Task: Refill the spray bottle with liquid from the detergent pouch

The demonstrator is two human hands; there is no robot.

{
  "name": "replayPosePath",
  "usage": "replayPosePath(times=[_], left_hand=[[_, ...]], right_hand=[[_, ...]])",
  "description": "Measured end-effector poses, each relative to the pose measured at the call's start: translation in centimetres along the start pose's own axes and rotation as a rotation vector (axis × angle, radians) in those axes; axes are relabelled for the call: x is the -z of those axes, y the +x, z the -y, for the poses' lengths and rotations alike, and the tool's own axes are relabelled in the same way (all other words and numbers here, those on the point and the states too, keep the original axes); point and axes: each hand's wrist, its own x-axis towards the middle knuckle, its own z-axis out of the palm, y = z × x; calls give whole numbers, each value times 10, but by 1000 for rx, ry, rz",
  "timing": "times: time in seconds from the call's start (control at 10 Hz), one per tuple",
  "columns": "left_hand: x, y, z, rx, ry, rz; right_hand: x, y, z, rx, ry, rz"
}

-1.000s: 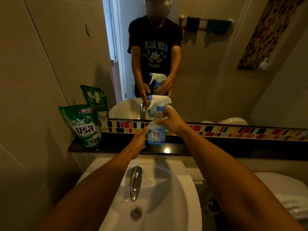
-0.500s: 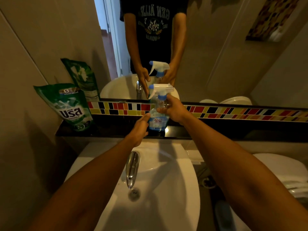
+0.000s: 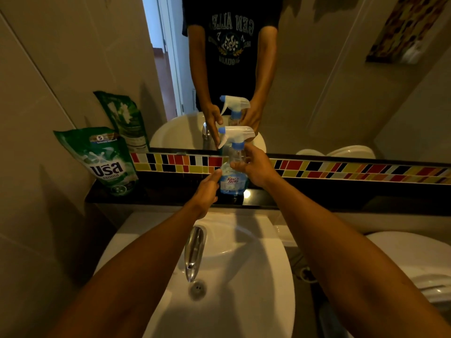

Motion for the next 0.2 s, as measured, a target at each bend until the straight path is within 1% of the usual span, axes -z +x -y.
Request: replayPosePath(times=[0.1, 0.2], left_hand=[[1, -8, -8, -32, 88, -5], [9, -21, -14, -138, 244, -29]], right_hand=[[0, -10, 0, 13, 26, -50], [0, -32, 3, 13, 100, -129]])
